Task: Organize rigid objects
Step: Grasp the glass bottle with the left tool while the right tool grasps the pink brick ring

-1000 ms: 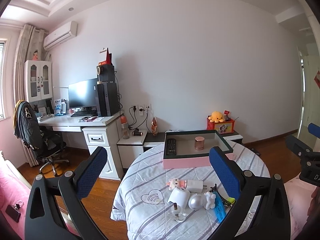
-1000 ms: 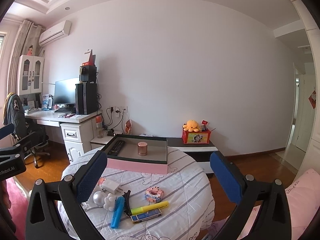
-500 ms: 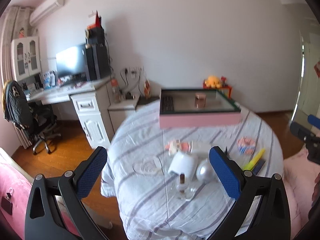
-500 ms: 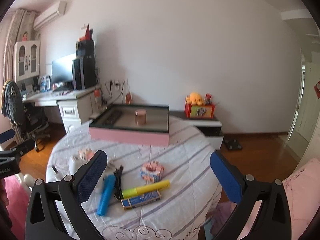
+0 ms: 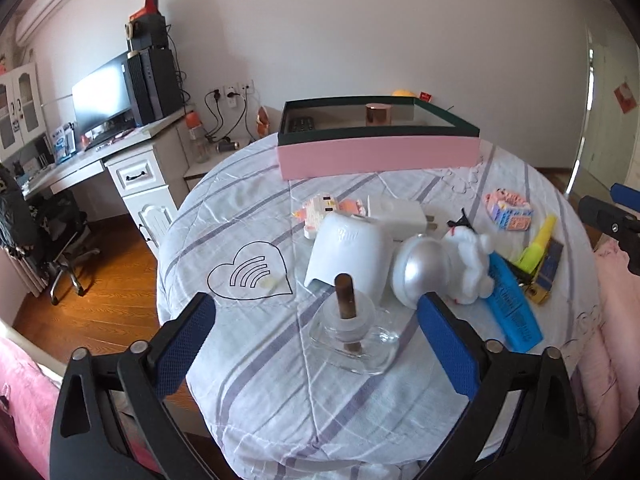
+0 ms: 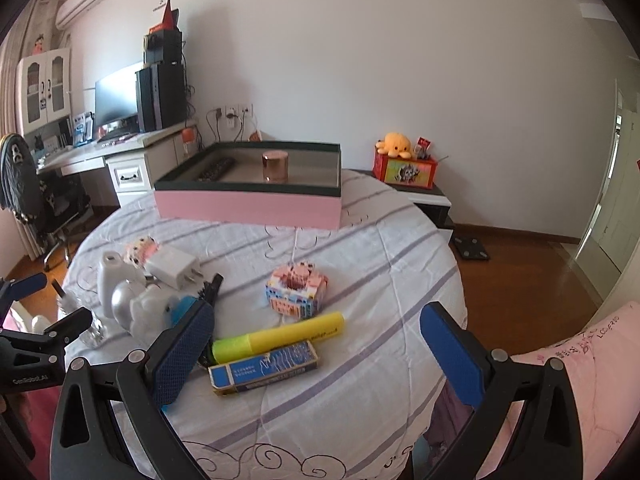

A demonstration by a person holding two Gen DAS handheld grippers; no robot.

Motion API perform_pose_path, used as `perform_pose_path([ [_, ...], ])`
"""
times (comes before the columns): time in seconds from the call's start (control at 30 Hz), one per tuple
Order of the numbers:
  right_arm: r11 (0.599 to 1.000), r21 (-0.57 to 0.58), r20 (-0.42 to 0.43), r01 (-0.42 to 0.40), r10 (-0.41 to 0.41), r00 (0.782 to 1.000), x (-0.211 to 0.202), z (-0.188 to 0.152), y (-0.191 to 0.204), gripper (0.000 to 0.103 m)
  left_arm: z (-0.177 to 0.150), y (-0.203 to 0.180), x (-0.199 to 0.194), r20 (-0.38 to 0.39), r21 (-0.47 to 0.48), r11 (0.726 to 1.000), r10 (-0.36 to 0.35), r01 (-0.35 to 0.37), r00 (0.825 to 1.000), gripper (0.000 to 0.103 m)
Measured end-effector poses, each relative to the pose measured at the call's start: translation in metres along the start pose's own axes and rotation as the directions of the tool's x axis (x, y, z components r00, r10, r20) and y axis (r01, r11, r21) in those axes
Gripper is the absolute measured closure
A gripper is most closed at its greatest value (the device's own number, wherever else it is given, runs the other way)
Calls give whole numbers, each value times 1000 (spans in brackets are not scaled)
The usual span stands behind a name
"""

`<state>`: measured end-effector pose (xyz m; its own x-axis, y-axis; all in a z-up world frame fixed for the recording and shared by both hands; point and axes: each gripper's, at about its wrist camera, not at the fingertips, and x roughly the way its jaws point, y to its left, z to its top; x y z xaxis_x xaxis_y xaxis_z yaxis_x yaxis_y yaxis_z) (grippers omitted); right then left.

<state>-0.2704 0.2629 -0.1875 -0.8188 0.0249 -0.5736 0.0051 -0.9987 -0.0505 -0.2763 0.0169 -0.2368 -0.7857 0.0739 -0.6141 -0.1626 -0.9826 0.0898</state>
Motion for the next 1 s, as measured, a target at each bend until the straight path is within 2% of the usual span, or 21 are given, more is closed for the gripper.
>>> perform_pose_path([
  [0.13, 1000, 3, -28, 11, -11, 1000, 10, -5, -3, 0, -4, 3, 12, -35, 2, 1000, -27, 27, 999, 21],
  [0.2, 1000, 3, -41, 9, -9, 999, 15, -7, -4, 0, -7, 1, 18, -47, 13, 999, -48, 49, 998, 46],
  [0.23, 1000, 4, -46, 8, -8, 999, 17, -7, -4, 0, -8, 1, 19, -50, 14, 998, -56, 57, 997, 53],
  [0.6, 1000, -9, -105, 4, -5, 995, 54, 1, -4, 0, 0, 4, 10, -37, 42, 994, -102, 103, 994, 53],
  [0.83, 999, -41, -166, -13, 6, 986, 94, 12, 4, 0, 19, 12, -8, 12, 38, 990, -135, 134, 991, 53],
  [1.0, 998, -18, -185, -55, 51, 981, 110, 16, 3, 2, 32, 15, -7, 26, 43, 992, -116, 115, 993, 53],
])
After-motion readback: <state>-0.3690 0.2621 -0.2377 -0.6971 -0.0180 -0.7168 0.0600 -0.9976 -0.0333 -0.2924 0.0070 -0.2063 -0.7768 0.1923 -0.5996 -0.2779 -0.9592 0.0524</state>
